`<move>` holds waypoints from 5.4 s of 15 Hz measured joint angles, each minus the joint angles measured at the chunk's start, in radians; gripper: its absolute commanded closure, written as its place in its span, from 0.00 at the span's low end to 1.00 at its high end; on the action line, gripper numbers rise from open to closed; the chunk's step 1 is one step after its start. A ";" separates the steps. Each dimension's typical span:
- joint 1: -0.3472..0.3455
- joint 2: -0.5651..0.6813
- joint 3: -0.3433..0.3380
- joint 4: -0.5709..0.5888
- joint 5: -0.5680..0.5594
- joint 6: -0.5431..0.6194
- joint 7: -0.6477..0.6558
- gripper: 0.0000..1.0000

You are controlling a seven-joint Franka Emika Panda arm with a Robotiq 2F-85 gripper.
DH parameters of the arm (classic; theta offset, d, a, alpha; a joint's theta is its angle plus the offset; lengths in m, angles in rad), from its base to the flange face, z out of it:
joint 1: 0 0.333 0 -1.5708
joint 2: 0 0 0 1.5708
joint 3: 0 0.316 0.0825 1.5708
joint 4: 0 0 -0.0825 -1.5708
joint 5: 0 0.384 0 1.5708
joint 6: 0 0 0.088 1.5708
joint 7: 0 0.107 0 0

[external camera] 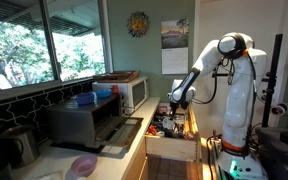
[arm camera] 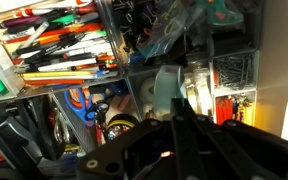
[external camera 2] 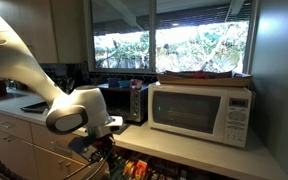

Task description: Put the green packet in the drawer

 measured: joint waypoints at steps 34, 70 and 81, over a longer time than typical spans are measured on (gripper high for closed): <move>0.113 0.193 -0.018 0.021 0.435 0.249 -0.549 1.00; -0.145 0.448 0.353 0.179 1.013 0.210 -1.032 1.00; -0.302 0.414 0.386 0.228 1.195 0.201 -1.166 0.38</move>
